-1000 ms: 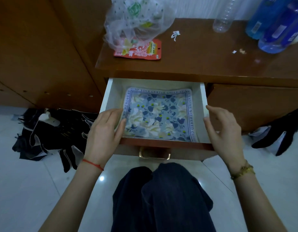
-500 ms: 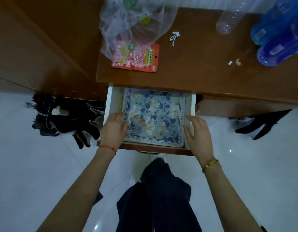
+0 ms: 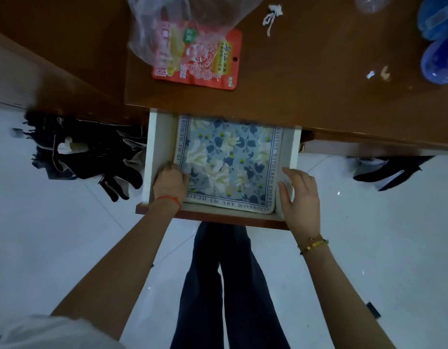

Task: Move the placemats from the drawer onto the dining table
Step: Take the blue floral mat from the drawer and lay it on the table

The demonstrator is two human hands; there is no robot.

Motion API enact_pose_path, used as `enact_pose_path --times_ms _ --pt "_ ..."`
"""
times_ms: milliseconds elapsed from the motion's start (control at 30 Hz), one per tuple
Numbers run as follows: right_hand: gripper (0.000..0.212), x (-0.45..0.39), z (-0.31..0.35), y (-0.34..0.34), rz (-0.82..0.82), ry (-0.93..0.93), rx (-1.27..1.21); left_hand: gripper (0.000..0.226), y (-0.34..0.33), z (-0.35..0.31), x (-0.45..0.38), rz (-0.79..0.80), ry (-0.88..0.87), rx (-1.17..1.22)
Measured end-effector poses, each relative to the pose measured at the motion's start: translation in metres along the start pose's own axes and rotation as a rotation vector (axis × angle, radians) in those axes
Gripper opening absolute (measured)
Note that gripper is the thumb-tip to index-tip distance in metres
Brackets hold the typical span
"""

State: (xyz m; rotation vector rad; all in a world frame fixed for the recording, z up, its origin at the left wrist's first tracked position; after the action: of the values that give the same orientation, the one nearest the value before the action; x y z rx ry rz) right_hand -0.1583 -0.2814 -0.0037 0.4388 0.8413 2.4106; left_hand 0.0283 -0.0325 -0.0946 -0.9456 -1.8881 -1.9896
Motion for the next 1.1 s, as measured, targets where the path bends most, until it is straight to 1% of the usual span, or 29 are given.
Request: enact_pose_path --times_ms 233,433,567,667,800,967,1033,1100 --pt "0.03 0.001 -0.001 -0.003 -0.027 -0.013 0.006 0.035 -0.007 0.002 -0.001 0.077 0.049 -0.016" --pt "0.03 0.006 0.0 0.0 -0.02 -0.041 -0.009 0.035 0.011 0.0 0.019 0.009 0.023 -0.156" --pt "0.031 0.011 0.001 0.0 -0.017 -0.054 -0.035 0.043 0.03 0.004 0.025 -0.05 0.018 0.015" --pt "0.031 0.014 0.002 0.001 -0.018 -0.07 -0.058 0.036 0.045 0.006 0.025 -0.088 0.012 0.154" --pt "0.031 0.019 -0.003 -0.001 -0.004 -0.14 -0.064 0.031 0.046 0.009 0.028 0.01 -0.021 0.362" --pt "0.032 0.034 0.001 -0.002 0.02 -0.218 -0.069 0.024 0.065 0.014 0.052 -0.033 -0.002 0.577" --pt "0.032 0.042 0.003 -0.003 0.041 -0.252 -0.064 0.023 0.065 0.023 0.063 -0.015 0.015 0.713" --pt "0.032 0.051 0.007 -0.004 0.056 -0.29 -0.082 0.023 0.065 0.035 0.077 0.016 0.036 0.795"
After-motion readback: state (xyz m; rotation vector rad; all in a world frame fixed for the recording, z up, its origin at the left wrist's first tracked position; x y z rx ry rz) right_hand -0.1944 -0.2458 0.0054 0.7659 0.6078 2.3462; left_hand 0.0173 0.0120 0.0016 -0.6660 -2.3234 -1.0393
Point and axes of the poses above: each hand's wrist, its own x-axis away from the middle knuckle, its own y-axis out of the back of the hand, z = x × y, the point moved 8 cm from there along -x, towards the middle knuckle, and after that the axes turned 14 degrees about -x, right-handed, at the moved point
